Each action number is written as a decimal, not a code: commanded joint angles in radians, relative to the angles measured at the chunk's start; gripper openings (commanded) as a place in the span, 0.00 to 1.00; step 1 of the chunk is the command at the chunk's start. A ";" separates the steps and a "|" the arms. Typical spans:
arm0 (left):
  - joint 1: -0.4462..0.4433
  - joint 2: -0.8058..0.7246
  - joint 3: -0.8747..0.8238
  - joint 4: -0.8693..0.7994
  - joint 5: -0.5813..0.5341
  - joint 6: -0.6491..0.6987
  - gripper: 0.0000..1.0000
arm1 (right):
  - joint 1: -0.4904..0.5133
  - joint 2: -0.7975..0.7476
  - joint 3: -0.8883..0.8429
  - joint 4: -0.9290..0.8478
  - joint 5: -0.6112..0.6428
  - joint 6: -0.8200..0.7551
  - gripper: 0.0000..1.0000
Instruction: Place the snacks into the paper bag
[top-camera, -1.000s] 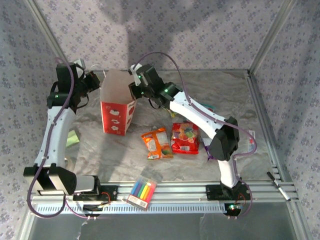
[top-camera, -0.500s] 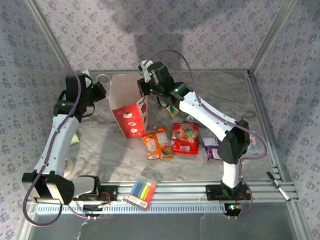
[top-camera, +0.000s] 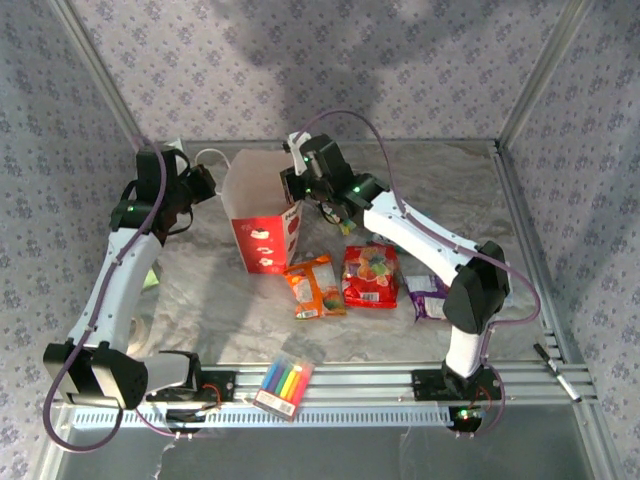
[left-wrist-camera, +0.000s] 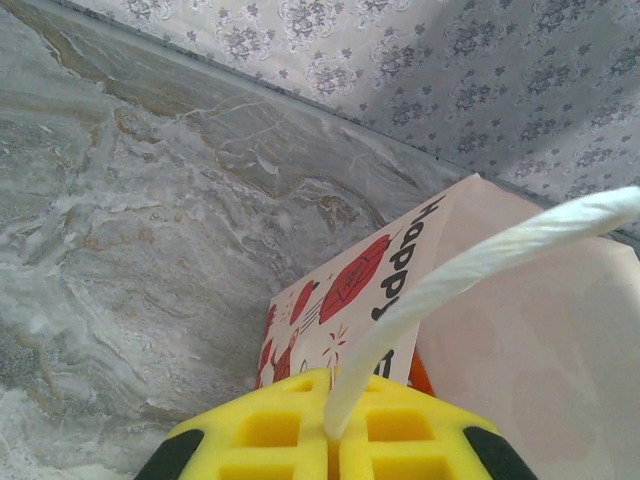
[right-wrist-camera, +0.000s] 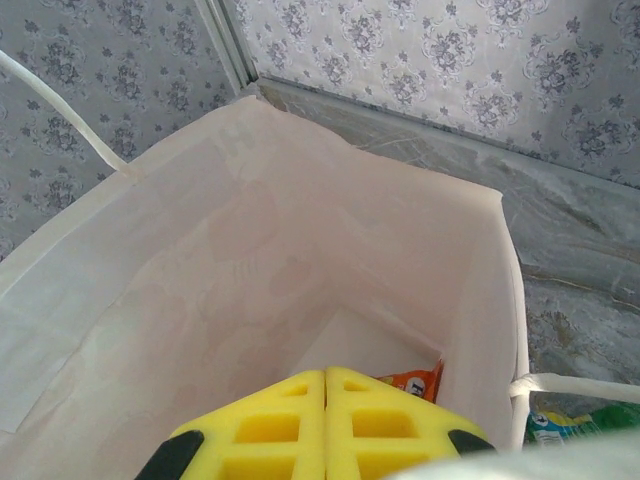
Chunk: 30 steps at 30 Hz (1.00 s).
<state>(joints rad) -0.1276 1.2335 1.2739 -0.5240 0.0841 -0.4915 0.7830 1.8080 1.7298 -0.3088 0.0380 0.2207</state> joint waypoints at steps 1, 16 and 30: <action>-0.006 0.007 0.039 -0.015 -0.018 -0.002 0.09 | -0.007 -0.039 -0.014 0.005 -0.001 0.024 0.00; -0.016 -0.058 0.011 0.000 -0.029 -0.032 0.10 | -0.022 -0.121 0.004 -0.099 0.015 0.007 0.52; -0.039 -0.057 0.019 -0.006 -0.050 -0.039 0.15 | -0.021 -0.483 -0.350 -0.159 -0.023 -0.054 0.79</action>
<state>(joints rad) -0.1585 1.1744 1.2579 -0.5270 0.0536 -0.5327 0.7635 1.3861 1.4593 -0.4194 0.0307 0.2043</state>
